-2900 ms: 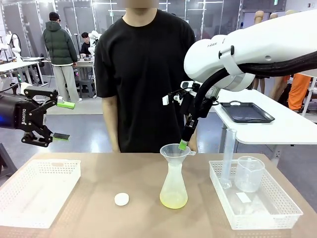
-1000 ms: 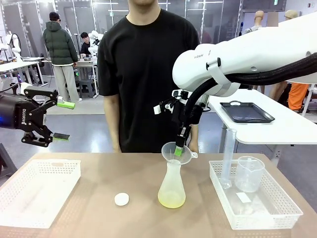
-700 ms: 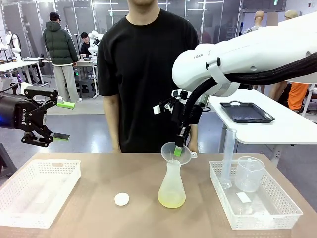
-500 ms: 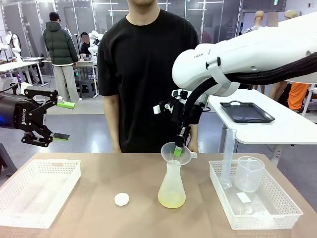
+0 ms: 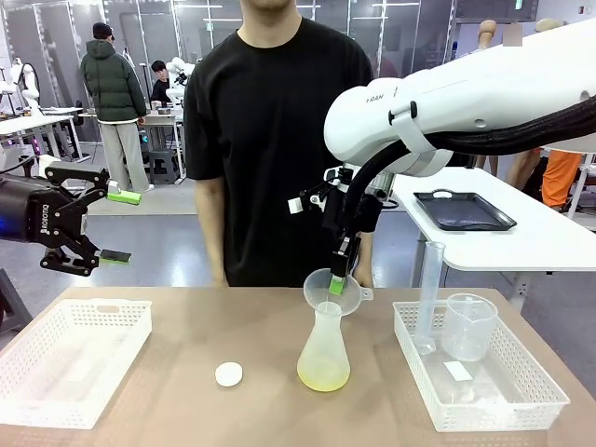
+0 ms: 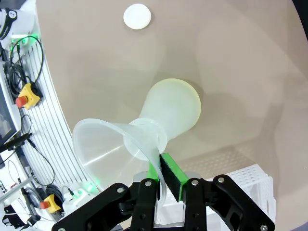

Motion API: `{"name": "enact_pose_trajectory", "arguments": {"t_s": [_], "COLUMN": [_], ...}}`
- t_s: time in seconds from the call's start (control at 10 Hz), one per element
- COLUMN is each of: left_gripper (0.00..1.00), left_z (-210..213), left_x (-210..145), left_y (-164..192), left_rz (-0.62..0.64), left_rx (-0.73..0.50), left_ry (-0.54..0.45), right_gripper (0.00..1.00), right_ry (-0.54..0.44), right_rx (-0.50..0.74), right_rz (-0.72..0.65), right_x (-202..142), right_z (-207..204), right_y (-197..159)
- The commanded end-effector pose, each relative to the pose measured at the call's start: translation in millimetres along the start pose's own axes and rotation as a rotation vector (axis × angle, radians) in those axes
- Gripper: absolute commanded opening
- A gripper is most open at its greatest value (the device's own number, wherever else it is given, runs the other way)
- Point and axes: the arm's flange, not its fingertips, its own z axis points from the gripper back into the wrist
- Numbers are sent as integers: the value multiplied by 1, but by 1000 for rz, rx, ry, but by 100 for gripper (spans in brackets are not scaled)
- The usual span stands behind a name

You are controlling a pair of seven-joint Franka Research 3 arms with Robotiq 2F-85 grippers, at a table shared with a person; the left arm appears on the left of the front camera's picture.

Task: Prepare the solutions needed for the experiment.
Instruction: Once the solution is in the Big flask , pick up the Plastic Funnel and place it back into the right Organizing basket.

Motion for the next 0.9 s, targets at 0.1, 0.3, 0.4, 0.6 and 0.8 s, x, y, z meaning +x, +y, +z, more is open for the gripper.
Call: {"name": "enact_pose_trajectory", "arguments": {"t_s": [0.1,0.3,0.4,0.6,0.8], "left_gripper": [100,100,100,100,100], "left_z": [-3,-3,-3,-3,-3], "left_x": [-1,-1,-1,-1,-1], "left_y": [-2,-2,-2,-2,-2], "left_rz": [13,13,13,13,13], "left_rx": [-28,-28,-28,-28,-28], "left_ry": [1,1,1,1,1], "right_gripper": [0,0,0,0,0], "right_ry": [8,20,25,34,43], "right_rx": [23,30,34,64,78], "right_rz": [-22,-34,-42,-45,-65], "right_x": [4,7,9,9,8], "right_z": [10,15,19,33,46], "right_y": [9,12,14,21,26]}}
